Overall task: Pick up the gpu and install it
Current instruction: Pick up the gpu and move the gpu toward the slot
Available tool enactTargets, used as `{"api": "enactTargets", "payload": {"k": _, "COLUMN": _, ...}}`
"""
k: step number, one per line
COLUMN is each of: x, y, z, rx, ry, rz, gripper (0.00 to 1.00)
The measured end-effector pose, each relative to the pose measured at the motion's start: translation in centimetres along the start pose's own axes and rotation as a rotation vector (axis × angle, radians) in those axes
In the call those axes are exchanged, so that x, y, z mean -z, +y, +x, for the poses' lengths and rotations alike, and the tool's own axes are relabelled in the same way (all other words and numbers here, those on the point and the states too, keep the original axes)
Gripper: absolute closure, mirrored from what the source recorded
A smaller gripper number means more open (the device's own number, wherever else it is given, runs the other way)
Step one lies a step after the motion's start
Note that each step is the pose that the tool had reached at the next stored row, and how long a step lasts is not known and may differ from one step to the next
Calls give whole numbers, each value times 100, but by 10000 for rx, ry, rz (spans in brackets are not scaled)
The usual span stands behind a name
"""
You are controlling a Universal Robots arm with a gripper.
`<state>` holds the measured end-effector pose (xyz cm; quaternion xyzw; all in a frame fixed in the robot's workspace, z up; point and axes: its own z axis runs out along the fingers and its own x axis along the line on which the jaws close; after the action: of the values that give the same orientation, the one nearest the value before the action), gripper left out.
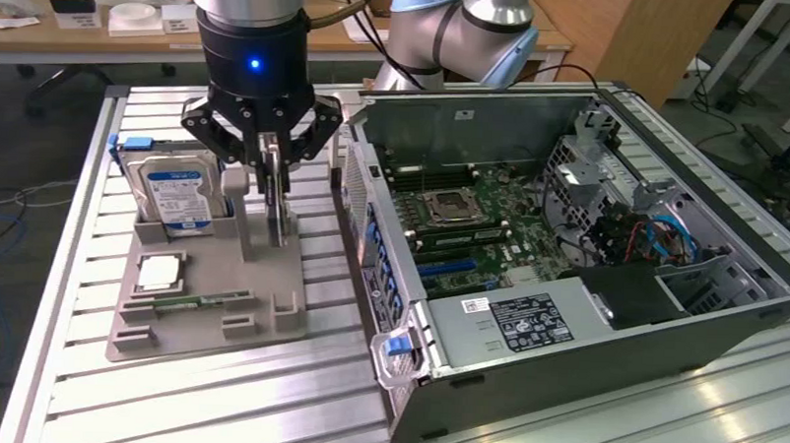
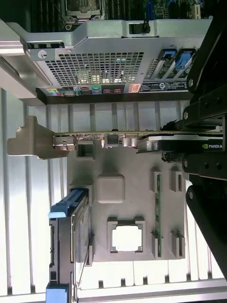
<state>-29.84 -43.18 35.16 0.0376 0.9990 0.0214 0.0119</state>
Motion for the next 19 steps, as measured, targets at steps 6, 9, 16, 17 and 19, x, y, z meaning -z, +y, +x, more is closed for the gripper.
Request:
{"api": "enactTargets", "payload": {"k": 6, "x": 66, "y": 3, "z": -1, "rx": -2, "ry": 1, "rz": 0, "gripper": 73}}
{"api": "enactTargets", "payload": {"k": 9, "x": 154, "y": 7, "z": -3, "rx": 0, "ry": 2, "rz": -16, "gripper": 73}}
{"api": "enactTargets", "payload": {"k": 16, "x": 332, "y": 15, "z": -7, "rx": 47, "ry": 9, "rz": -73, "gripper": 73}}
{"api": "enactTargets", "payload": {"k": 17, "x": 360, "y": 16, "z": -8, "rx": 55, "ry": 8, "rz": -77, "gripper": 73}}
{"api": "enactTargets", "payload": {"k": 19, "x": 414, "y": 18, "z": -9, "rx": 65, "ry": 10, "rz": -79, "gripper": 73}}
